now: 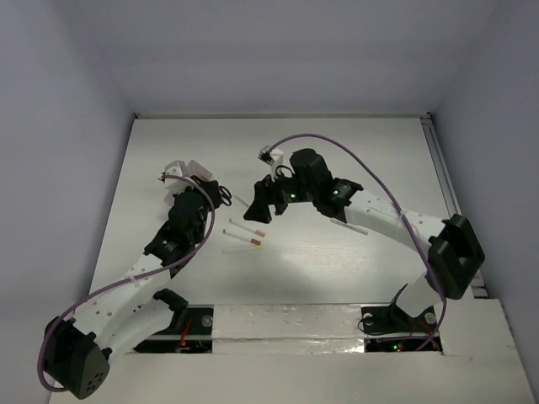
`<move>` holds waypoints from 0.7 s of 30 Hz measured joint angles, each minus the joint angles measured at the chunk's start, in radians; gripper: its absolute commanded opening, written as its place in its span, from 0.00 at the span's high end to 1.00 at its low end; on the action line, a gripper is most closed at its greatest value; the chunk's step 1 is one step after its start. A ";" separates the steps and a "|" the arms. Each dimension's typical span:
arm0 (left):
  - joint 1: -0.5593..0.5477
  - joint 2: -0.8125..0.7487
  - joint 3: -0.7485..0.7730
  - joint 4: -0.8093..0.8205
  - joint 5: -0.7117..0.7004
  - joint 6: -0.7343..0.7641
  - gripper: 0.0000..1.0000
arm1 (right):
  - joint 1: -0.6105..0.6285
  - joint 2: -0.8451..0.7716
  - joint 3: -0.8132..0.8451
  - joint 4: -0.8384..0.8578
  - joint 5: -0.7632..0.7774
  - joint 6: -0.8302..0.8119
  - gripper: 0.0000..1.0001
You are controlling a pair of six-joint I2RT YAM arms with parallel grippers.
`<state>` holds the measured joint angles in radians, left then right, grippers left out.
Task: Sort the stationery into containers
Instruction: Place the scissors in the storage box.
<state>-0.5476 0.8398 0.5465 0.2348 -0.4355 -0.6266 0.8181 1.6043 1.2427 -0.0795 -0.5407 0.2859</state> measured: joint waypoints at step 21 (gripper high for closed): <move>0.175 0.236 0.011 0.112 -0.327 0.107 1.00 | 0.000 -0.328 -0.395 0.068 0.235 -0.001 0.22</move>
<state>-0.3721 1.0760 0.5575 0.3466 -0.7620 -0.5198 0.8181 1.2758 0.8474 -0.0116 -0.3054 0.2852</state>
